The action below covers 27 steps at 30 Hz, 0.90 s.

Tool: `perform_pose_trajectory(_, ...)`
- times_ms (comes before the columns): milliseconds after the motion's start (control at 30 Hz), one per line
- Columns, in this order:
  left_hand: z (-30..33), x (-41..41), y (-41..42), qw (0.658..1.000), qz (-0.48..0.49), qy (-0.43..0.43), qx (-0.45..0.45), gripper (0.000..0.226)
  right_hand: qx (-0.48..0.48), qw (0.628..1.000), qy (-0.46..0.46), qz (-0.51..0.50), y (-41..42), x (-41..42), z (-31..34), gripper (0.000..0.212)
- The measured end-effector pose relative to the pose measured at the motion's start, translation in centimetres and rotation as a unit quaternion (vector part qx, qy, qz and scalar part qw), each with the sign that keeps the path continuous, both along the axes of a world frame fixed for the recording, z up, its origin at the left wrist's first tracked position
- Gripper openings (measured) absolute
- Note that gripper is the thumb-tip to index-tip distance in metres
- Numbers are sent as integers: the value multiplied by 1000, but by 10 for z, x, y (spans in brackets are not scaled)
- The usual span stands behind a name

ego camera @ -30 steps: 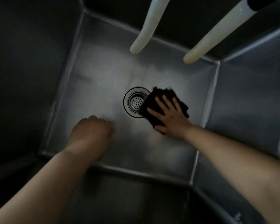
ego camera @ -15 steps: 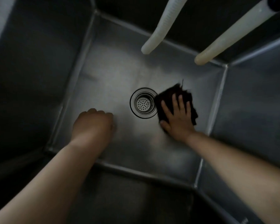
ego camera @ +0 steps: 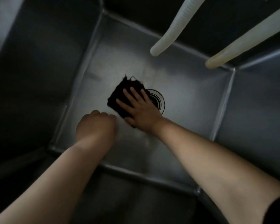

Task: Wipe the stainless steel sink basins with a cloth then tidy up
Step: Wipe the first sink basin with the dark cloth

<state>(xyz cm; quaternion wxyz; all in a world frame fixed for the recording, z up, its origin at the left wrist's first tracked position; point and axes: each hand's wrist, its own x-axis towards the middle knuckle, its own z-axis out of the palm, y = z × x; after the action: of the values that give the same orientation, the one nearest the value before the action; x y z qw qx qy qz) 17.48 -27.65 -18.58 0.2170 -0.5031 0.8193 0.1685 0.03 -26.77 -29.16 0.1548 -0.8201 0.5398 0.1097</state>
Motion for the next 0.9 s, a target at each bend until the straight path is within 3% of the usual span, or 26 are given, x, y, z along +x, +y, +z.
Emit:
perform_pose_trajectory(200, -1, 2, 0, 1000, 8, 2, 10, 22, -24, 992, 9, -127, -30, -25, -3, 68)
perform_pose_trajectory(367, 2, 3, 1, 1000, 6, 3, 15, 21, -20, 972, 8, -232, 1, -43, 3, 79)
perform_pose_trajectory(533, 11, 5, 0, 1000, -14, -11, 15, 19, 8, 950, -63, -307, 51, -38, 14, 77)
perform_pose_trajectory(733, 42, 26, -5, 999, -25, 20, -34, 25, 25, 972, -15, -235, 119, 9, 23, 76)
perform_pose_trajectory(900, 66, 59, -6, 997, -35, 16, -68, 31, 5, 986, -7, -167, 81, 41, 13, 68)
